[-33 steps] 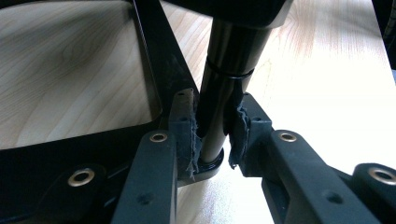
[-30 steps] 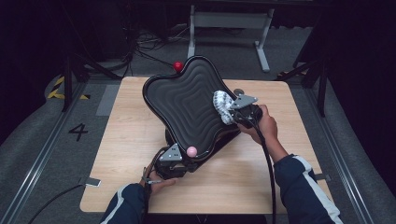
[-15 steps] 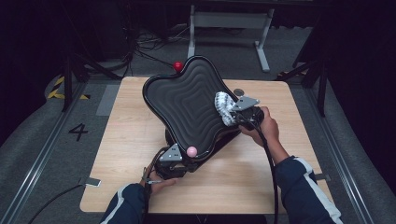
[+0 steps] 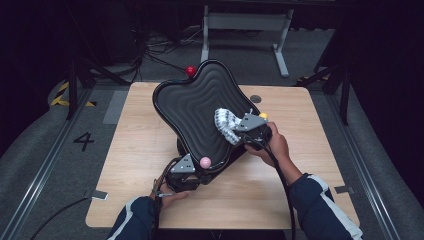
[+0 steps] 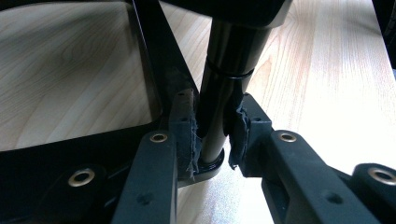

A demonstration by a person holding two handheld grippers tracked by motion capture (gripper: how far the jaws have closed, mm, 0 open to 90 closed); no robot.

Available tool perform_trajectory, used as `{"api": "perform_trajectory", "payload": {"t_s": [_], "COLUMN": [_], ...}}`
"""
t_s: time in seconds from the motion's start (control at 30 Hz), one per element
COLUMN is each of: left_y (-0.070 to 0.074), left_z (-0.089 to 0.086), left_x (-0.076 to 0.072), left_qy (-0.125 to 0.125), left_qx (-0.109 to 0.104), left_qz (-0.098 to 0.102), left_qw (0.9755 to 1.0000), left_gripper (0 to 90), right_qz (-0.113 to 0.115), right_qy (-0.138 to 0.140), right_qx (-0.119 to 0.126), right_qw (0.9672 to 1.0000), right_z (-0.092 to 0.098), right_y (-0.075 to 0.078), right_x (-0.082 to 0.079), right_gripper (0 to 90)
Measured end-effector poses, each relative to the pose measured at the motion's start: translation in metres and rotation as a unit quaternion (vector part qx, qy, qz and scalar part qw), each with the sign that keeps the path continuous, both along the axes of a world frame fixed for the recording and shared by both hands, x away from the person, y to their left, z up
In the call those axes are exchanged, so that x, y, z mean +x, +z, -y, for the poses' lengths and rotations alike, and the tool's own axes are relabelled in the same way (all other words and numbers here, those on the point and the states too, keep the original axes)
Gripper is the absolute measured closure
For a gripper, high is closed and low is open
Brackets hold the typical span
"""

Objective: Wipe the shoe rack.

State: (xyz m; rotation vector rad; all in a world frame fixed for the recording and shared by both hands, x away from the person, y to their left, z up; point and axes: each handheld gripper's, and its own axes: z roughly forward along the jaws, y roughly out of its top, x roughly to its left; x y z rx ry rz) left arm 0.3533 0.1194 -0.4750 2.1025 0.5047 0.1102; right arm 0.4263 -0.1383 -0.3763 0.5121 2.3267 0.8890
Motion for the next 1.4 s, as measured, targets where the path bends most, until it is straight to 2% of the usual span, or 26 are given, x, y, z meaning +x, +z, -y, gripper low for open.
{"api": "perform_trajectory", "payload": {"t_s": [0.2, 0.27, 0.53, 0.6, 0.73, 0.83, 0.97, 1.13, 1.2, 1.4], "left_y": [0.0, 0.0, 0.0, 0.0, 0.0, 0.0, -0.001, -0.001, 0.0, 0.0], "left_z": [0.0, 0.0, 0.0, 0.0, 0.0, 0.0, 0.0, 0.0, 0.0, 0.0], "left_x": [0.0, 0.0, -0.001, -0.001, 0.0, 0.0, 0.0, 0.0, 0.0, 0.0], "left_qy": [0.001, 0.002, 0.004, 0.004, 0.004, 0.004, 0.005, 0.005, 0.005, 0.004], "left_qx": [0.0, 0.001, 0.001, 0.0, 0.0, 0.0, -0.001, -0.001, 0.0, 0.002], "left_qz": [0.0, -0.001, -0.001, -0.001, 0.001, -0.001, -0.001, -0.001, -0.001, 0.0], "left_qw": [1.0, 1.0, 1.0, 1.0, 1.0, 1.0, 1.0, 1.0, 1.0, 1.0], "left_gripper": [72.8, 72.8, 72.8, 72.8, 72.8, 72.8, 72.8, 72.8, 72.8, 72.8], "right_qz": [-0.003, 0.0, -0.023, -0.018, -0.022, -0.024, -0.018, -0.012, -0.012, 0.005], "right_qy": [0.051, 0.07, 0.129, 0.135, 0.141, 0.143, 0.131, 0.095, 0.089, 0.038], "right_qx": [-0.005, -0.019, -0.023, -0.031, -0.031, -0.031, -0.032, -0.032, -0.031, -0.041], "right_qw": [0.9987, 0.9974, 0.991, 0.9902, 0.9893, 0.989, 0.9907, 0.9949, 0.9955, 0.9984], "right_z": [-0.024, -0.034, -0.051, -0.055, -0.056, -0.055, -0.051, -0.038, -0.036, -0.02], "right_y": [0.004, 0.005, 0.007, 0.006, 0.006, 0.006, 0.006, 0.006, 0.006, 0.006], "right_x": [-0.015, -0.023, -0.041, -0.046, -0.047, -0.046, -0.042, -0.03, -0.028, -0.012], "right_gripper": [81.7, 81.7, 81.5, 81.5, 81.4, 81.3, 81.4, 81.3, 81.3, 81.3]}}
